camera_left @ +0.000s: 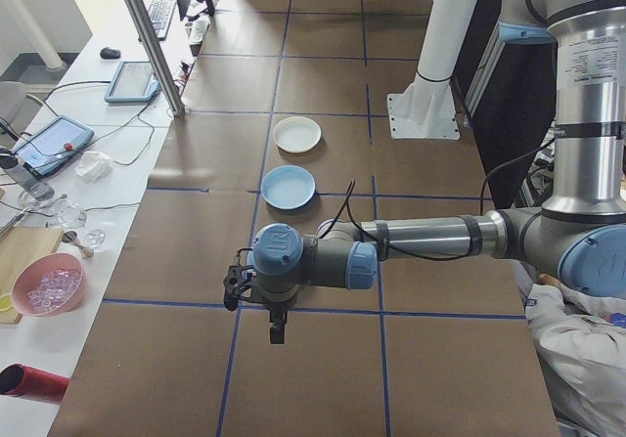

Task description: Stack plate in center

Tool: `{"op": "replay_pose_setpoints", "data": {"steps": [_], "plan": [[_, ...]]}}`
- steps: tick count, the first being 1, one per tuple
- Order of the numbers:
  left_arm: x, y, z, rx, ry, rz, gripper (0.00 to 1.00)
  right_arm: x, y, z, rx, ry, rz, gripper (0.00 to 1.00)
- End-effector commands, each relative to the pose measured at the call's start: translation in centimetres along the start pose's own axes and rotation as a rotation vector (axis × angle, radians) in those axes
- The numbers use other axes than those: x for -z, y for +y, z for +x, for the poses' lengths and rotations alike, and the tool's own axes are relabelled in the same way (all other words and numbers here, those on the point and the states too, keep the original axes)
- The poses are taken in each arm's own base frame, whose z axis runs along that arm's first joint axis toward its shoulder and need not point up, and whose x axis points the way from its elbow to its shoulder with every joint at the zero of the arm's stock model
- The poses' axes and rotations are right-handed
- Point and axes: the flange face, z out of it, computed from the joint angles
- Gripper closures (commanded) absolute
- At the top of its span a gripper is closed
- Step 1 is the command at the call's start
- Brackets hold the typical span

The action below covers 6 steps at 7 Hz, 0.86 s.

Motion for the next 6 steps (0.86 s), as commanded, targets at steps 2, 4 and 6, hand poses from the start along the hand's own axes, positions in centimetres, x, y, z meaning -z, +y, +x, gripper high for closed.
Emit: {"op": "replay_pose_setpoints", "data": {"steps": [2,4,6], "plan": [[0.36,0.26,0.34,-0.007,0.000,0.007,0.00,0.00,0.00,0.00,0.000,0.000,0.000,0.00],[0.17,0.37,0.15,-0.004,0.000,0.004,0.00,0.00,0.00,0.00,0.000,0.000,0.000,0.00],[-0.32,0.33,-0.34,0.009,-0.002,-0.004,0.00,0.00,0.00,0.00,0.000,0.000,0.000,0.00]]}}
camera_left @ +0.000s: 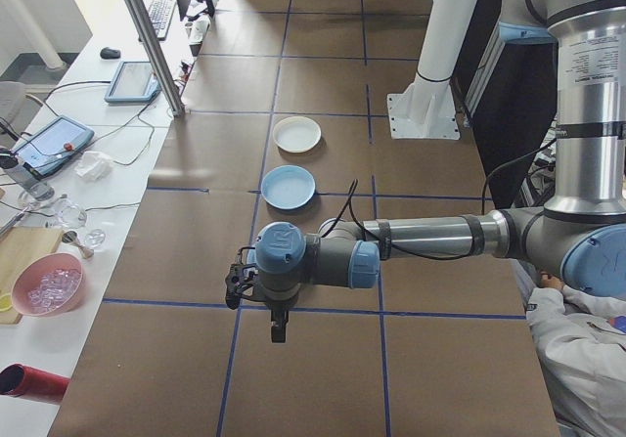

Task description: Stack plate in center

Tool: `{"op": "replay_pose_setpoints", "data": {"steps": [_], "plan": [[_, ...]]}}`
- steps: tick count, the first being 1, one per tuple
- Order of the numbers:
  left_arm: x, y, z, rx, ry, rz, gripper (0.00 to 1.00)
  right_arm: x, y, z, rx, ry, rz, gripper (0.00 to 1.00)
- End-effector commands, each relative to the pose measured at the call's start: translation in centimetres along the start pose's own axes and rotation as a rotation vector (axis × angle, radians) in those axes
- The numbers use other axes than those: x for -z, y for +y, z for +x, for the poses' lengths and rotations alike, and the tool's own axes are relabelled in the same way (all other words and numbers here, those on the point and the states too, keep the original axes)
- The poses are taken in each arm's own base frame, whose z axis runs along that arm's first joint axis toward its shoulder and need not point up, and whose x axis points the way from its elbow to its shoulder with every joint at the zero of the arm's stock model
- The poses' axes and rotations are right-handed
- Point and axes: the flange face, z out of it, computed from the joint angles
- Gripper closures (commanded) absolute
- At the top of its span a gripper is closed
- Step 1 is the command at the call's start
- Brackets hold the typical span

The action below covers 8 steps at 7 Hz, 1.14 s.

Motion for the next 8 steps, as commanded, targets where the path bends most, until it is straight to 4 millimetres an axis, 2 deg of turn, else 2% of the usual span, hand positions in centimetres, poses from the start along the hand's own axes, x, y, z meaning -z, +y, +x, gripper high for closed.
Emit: {"op": "replay_pose_setpoints", "data": {"steps": [1,3,5,6,7,8], "plan": [[-0.3,-0.3,-0.3,0.005,0.000,-0.003,0.00,0.0,0.0,0.0,-0.001,0.000,-0.001,0.00],[-1.6,-0.2,-0.7,0.017,0.059,-0.023,0.00,0.0,0.0,0.0,-0.001,0.000,-0.001,0.00],[-3.3,-1.1,-0.2,0.016,0.084,-0.011,0.00,0.0,0.0,0.0,-0.001,0.000,-0.001,0.00],[-6.1,-1.4,1.1,0.026,0.098,0.017,0.01,0.0,0.0,0.0,-0.001,0.000,-0.001,0.00],[-10.2,-1.3,5.4,0.036,0.124,0.009,0.01,0.0,0.0,0.0,0.000,0.000,0.000,0.00],[-12.4,-1.5,6.9,0.029,0.143,0.009,0.00,0.0,0.0,0.0,0.000,0.000,0.000,0.00]]}}
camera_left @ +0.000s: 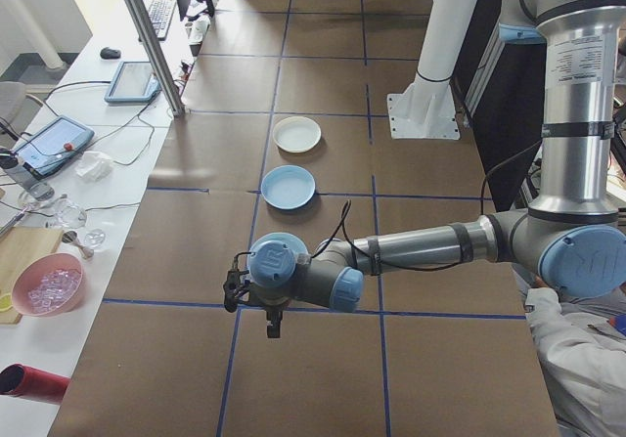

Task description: Stack plate in center

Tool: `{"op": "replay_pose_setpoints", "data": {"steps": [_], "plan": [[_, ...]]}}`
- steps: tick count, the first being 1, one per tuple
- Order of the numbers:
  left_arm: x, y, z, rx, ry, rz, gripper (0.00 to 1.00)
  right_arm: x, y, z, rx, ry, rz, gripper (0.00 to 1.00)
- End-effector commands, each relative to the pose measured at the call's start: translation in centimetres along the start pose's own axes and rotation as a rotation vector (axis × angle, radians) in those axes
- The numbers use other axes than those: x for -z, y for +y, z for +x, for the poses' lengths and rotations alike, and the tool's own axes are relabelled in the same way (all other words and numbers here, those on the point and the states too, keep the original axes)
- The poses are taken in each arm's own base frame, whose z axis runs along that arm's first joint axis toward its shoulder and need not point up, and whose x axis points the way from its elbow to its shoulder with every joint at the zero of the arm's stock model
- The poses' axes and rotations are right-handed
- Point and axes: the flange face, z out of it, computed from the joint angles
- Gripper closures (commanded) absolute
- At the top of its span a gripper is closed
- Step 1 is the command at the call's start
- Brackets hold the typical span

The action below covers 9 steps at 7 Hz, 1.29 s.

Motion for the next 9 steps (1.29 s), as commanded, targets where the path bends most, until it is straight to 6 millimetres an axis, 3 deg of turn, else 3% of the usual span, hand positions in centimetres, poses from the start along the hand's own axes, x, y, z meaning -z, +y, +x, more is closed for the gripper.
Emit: {"op": "replay_pose_setpoints", "data": {"steps": [1,2,3,6,9], "plan": [[-6.2,-1.9,4.5,-0.040,0.033,-0.036,0.01,0.0,0.0,0.0,0.000,0.000,-0.001,0.00],[-10.0,-2.4,7.2,-0.095,0.033,-0.099,0.01,0.0,0.0,0.0,0.000,0.000,0.001,0.00],[-10.9,-3.2,7.1,-0.141,0.015,-0.055,0.05,0.0,0.0,0.0,0.000,0.000,0.001,0.00],[-11.2,-2.9,6.5,-0.167,0.020,-0.028,0.15,0.0,0.0,0.0,0.000,0.000,0.001,0.00],[-11.2,-2.8,6.6,-0.146,0.027,-0.037,0.39,0.0,0.0,0.0,0.000,0.000,0.001,0.00]]}}
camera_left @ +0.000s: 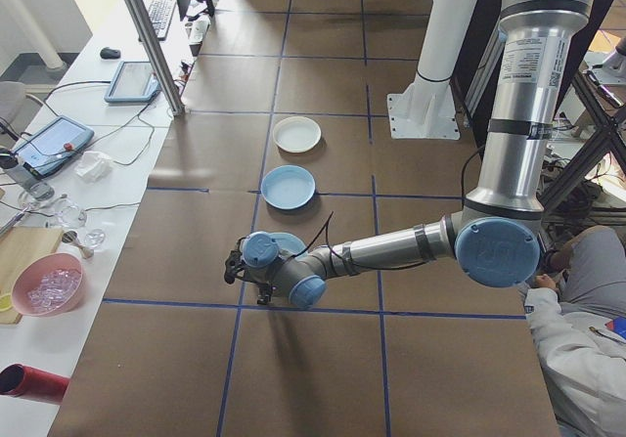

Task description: Stack plate in center

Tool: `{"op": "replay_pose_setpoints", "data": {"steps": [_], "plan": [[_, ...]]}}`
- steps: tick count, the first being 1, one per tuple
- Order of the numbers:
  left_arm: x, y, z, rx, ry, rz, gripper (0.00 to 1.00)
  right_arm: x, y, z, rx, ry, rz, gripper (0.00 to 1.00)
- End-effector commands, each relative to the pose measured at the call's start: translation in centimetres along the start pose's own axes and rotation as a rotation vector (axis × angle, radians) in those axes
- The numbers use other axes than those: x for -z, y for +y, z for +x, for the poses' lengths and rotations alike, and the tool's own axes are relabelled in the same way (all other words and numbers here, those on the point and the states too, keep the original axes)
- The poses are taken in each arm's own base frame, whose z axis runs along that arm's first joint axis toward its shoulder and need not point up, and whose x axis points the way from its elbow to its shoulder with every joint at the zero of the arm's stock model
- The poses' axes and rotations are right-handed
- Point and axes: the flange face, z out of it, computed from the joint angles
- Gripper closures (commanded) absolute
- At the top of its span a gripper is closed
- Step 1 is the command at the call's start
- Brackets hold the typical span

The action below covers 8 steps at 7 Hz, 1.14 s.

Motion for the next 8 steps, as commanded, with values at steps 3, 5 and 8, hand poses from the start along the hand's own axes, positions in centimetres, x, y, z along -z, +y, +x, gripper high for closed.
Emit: {"op": "replay_pose_setpoints", "data": {"steps": [3,5,8], "plan": [[-0.1,0.6,-0.2,0.024,0.019,-0.029,0.80,0.0,0.0,0.0,0.000,0.000,0.000,0.00],[0.0,1.3,-0.6,0.032,0.028,-0.038,1.00,0.0,0.0,0.0,0.000,0.000,0.000,0.00],[5.2,3.1,-6.3,0.158,0.245,-0.048,1.00,-0.1,0.0,0.1,-0.001,0.000,-0.001,0.00]]}}
